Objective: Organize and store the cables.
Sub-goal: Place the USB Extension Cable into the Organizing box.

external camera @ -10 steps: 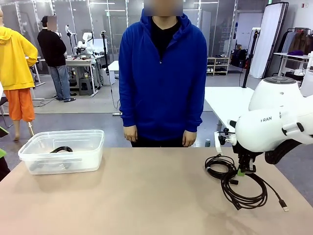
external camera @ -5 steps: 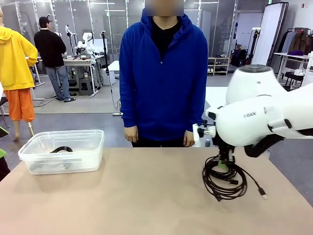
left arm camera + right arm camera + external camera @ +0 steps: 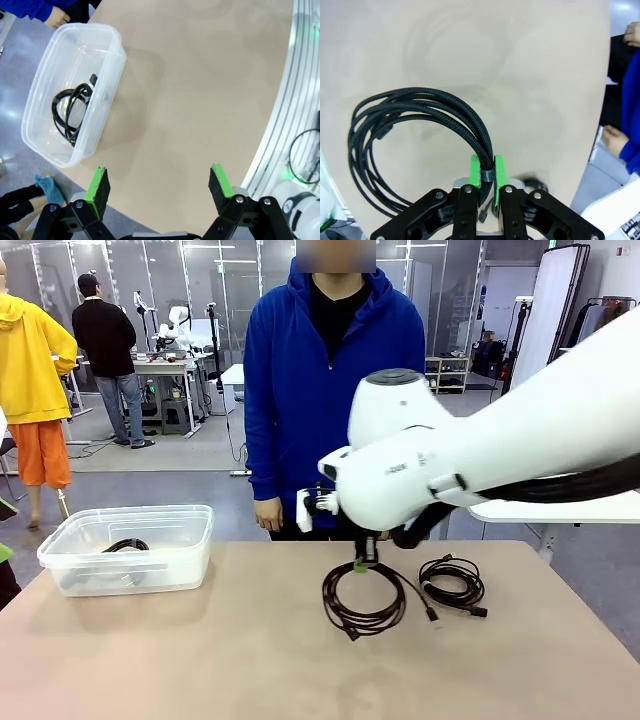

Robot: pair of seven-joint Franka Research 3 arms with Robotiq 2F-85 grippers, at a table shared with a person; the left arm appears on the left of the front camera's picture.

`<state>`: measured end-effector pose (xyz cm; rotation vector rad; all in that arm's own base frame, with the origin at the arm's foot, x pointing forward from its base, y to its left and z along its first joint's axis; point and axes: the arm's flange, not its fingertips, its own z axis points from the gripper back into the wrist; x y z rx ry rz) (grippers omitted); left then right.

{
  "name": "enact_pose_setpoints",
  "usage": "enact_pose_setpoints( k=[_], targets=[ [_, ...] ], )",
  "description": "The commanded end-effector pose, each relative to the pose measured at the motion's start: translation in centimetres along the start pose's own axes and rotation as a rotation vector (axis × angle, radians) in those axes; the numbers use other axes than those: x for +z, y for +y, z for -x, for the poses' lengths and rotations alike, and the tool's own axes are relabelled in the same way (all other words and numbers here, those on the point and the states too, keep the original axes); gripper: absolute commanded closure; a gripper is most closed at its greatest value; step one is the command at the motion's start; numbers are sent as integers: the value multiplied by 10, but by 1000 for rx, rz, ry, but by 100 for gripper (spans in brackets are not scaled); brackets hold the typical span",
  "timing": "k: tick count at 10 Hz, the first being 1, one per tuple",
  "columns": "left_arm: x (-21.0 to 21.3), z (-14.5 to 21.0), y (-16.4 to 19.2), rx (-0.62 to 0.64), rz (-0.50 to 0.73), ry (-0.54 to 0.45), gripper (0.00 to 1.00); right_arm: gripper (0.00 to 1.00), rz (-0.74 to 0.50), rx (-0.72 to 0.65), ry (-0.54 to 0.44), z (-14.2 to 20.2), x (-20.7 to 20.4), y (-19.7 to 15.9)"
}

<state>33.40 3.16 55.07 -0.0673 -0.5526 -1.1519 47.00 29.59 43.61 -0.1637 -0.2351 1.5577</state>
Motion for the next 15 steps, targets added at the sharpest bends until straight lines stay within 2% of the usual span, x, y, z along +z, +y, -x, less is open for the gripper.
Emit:
enact_pose_setpoints(
  k=[1, 4, 7, 11, 12, 13, 14, 15],
  targets=[
    [1, 0, 0, 0, -1, -2, 0, 100, 28, -41, 55, -33, -19, -25],
    [1, 0, 0, 0, -1, -2, 0, 100, -29, -39, 22, -72, -59, -25],
    [1, 0, 0, 0, -1, -2, 0, 100, -67, -86, -17, -80, -97, -21],
    [1, 0, 0, 0, -1, -2, 0, 100, -90, -77, -13, -83, -123, -17],
    [1, 0, 0, 0, -1, -2, 0, 61, -81, -66, -10, -83, -121, -15],
    [1, 0, 0, 0, -1, -2, 0, 50, -77, -62, -11, -81, -117, -14],
    [1, 0, 0, 0, -1, -2, 0, 26, -74, -63, -7, -80, -115, -13],
    [1, 0, 0, 0, -1, -2, 0, 15, -63, -58, -3, -80, -114, -9]
  ],
)
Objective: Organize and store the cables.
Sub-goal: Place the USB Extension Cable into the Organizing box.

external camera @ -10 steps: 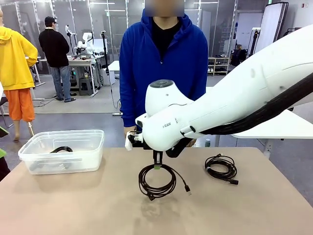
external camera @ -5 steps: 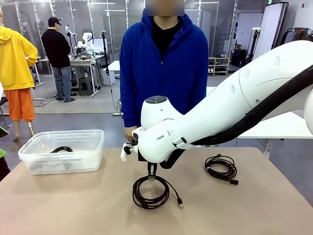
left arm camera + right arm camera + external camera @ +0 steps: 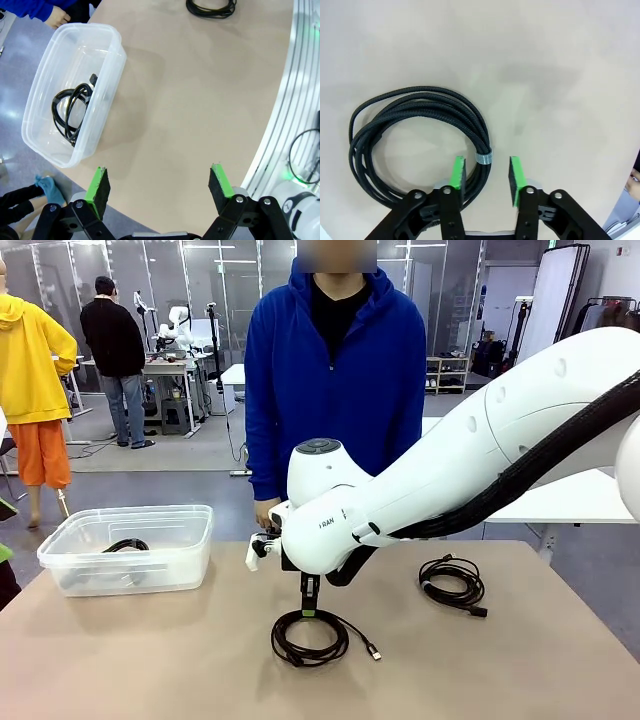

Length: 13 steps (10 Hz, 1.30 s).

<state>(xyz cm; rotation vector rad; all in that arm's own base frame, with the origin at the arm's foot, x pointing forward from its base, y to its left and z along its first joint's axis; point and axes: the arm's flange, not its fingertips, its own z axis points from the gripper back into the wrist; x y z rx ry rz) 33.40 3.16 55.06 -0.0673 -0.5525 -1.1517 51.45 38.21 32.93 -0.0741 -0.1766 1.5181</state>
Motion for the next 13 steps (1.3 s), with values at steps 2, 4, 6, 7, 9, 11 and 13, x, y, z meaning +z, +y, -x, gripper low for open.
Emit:
enact_pose_setpoints(
  k=[2, 4, 6, 7, 9, 11, 13],
  targets=[
    [1, 0, 0, 0, -1, -2, 0, 0, 31, -13, 6, 5, 10, 9],
    [1, 0, 0, 0, -1, -2, 0, 8, 36, -17, 5, 16, 18, 12],
    [0, 0, 0, 0, 0, 0, 0, 0, 20, -23, -41, 34, 32, 13],
    [13, 5, -9, -22, -30, 75, 0, 0, 19, -35, -73, 43, 40, 15],
    [0, -57, -20, -104, -50, 79, 0, 0, 9, -97, -134, 75, 59, 20],
    [-29, -100, -22, -151, -41, 146, 0, 0, 39, -153, -182, 123, 78, 31],
    [-56, -134, -24, -190, -29, 151, 0, 0, 70, -194, -242, 174, 90, 44]
  ],
)
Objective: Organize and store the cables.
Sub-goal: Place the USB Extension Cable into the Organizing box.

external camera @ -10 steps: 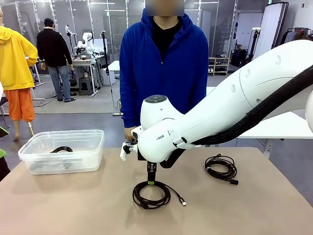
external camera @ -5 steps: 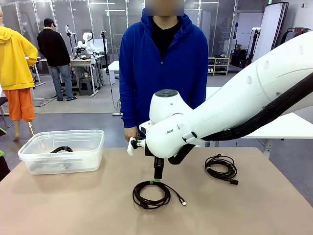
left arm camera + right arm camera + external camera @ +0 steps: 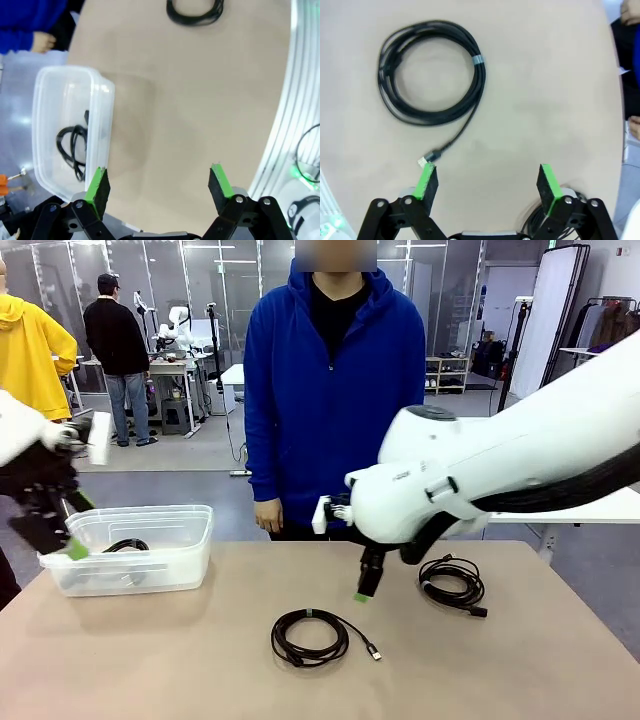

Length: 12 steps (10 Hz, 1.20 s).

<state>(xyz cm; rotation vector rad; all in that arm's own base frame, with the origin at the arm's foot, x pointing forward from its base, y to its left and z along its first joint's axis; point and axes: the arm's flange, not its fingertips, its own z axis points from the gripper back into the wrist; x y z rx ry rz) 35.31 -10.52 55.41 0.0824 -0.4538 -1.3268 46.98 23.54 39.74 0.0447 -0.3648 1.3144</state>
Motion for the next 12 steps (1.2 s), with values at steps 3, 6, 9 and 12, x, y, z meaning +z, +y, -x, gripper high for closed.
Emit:
enact_pose_setpoints(
  k=[3, 6, 9, 12],
  targets=[
    [-62, -83, 8, -41, 26, 56, 0, 0, 38, -67, -197, 117, 54, 14],
    [-94, -121, 3, -56, -4, 95, 0, 0, 86, -203, -273, 201, 80, 20],
    [-119, -146, -6, -86, 3, 106, 0, 0, 91, -282, -397, 272, 96, 30],
    [-130, -164, -4, -141, 19, 89, 0, 0, 54, -240, -510, 342, 110, 45]
  ],
)
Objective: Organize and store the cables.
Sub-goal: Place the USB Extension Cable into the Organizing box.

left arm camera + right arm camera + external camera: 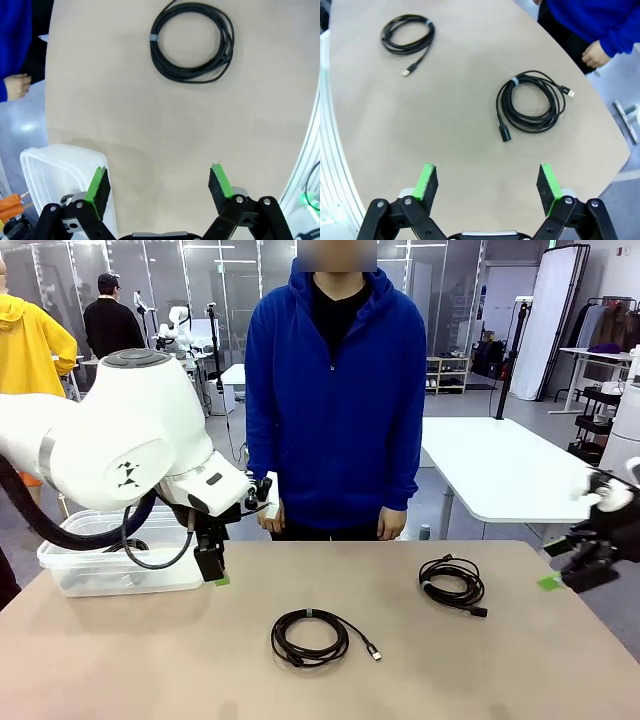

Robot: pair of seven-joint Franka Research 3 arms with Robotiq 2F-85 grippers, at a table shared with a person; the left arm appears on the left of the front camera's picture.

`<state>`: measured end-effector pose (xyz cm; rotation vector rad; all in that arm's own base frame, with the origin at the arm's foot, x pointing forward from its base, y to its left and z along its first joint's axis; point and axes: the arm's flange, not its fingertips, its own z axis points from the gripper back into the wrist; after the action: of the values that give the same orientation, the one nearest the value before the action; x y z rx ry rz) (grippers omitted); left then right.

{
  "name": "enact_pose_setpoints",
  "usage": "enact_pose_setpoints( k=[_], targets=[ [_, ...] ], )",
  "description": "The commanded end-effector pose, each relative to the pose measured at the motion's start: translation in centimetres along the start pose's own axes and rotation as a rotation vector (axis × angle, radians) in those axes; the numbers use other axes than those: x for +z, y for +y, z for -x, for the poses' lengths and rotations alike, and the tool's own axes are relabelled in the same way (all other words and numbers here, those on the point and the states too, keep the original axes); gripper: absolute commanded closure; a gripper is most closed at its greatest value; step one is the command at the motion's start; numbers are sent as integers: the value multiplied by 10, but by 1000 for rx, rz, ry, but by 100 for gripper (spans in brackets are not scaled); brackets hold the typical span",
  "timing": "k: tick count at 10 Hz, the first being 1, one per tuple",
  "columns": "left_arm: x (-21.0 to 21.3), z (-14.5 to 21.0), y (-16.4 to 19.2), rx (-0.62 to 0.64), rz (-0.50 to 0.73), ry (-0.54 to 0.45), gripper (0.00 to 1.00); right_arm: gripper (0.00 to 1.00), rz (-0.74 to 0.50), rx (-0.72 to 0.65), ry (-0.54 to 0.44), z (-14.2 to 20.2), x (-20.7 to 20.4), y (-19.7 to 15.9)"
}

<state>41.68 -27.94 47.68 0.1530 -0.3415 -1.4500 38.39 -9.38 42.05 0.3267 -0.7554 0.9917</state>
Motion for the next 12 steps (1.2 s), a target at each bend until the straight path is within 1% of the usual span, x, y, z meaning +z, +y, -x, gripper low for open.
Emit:
enact_pose_setpoints(
  k=[1, 2, 3, 4, 5, 6, 7, 11, 12],
  targets=[
    [-2, -14, 9, -29, -13, -16, 0, 0, -83, 56, -114, 58, 25, 40],
    [-4, -17, 10, -44, -8, -19, 0, 0, -99, 65, -169, 77, 37, 39],
    [-3, -22, 11, -46, -3, -28, 0, 0, -98, 110, -195, 91, 42, 43],
    [-1, -22, 11, -46, 2, -31, 0, 0, -95, 124, -233, 100, 45, 46],
    [3, -20, 12, -56, 20, -41, 0, 0, -102, 149, -270, 101, 45, 45],
    [-3, -20, 7, -24, 3, -16, 0, 0, -115, 200, -285, 97, 37, 39],
    [-3, -20, 7, -24, 3, -16, 0, 0, -97, 118, -223, 96, 64, 15],
    [-2, -20, 7, -28, 5, -20, 0, 0, -97, 118, -223, 96, 64, 15],
    [-7, -29, -2, -28, 30, 8, 0, 0, -97, 118, -223, 96, 64, 15]
  ],
)
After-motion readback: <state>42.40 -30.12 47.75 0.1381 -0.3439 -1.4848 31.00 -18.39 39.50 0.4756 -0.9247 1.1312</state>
